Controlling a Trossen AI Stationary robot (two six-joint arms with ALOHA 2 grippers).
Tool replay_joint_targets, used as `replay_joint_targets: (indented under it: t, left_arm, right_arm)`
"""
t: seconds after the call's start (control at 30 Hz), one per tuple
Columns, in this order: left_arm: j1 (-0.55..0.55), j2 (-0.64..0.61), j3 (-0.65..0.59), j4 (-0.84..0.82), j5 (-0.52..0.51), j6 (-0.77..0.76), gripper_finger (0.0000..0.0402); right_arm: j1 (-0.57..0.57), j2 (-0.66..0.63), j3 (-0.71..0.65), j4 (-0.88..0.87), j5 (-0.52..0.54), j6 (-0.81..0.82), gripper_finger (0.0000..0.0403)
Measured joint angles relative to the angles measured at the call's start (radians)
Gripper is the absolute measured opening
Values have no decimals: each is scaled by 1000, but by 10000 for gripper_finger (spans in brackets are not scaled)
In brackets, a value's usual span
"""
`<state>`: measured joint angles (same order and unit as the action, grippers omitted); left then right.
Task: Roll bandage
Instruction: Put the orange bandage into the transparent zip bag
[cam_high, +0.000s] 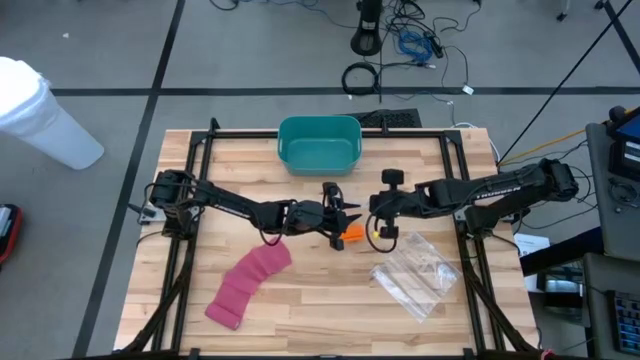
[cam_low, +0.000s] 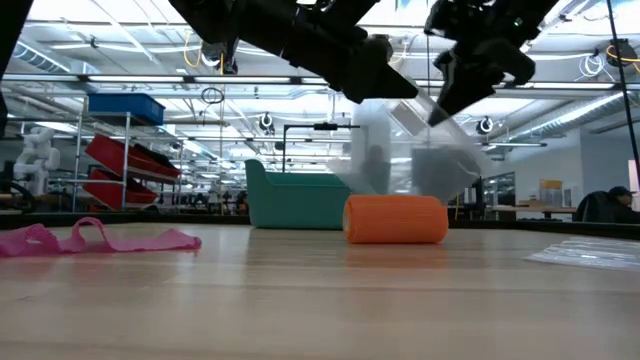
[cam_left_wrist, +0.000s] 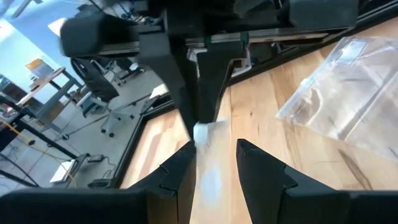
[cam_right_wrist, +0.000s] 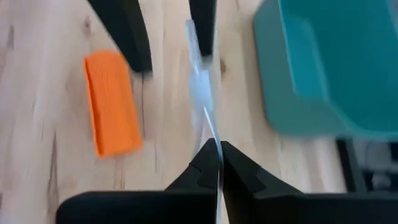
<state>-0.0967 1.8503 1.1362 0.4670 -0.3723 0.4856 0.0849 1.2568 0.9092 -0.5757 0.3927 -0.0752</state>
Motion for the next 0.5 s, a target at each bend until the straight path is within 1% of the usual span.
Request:
replay_joint_targets:
  t: [0.1,0.2,0.3,0.5]
  left_arm:
    - [2,0,0,-11,-2,0,120]
    - [3,0,0,-16,-3,0,109]
    - [3,0,0,-17,-3,1,83]
    - [10,0,0,-41,-2,1,15]
  right_arm:
    - [2,0,0,-43,0,57,6]
    - [10,0,0,-28,0,56,14]
    - [24,0,0,1,-1,18,17]
    - [42,0,0,37,-2,-31,11]
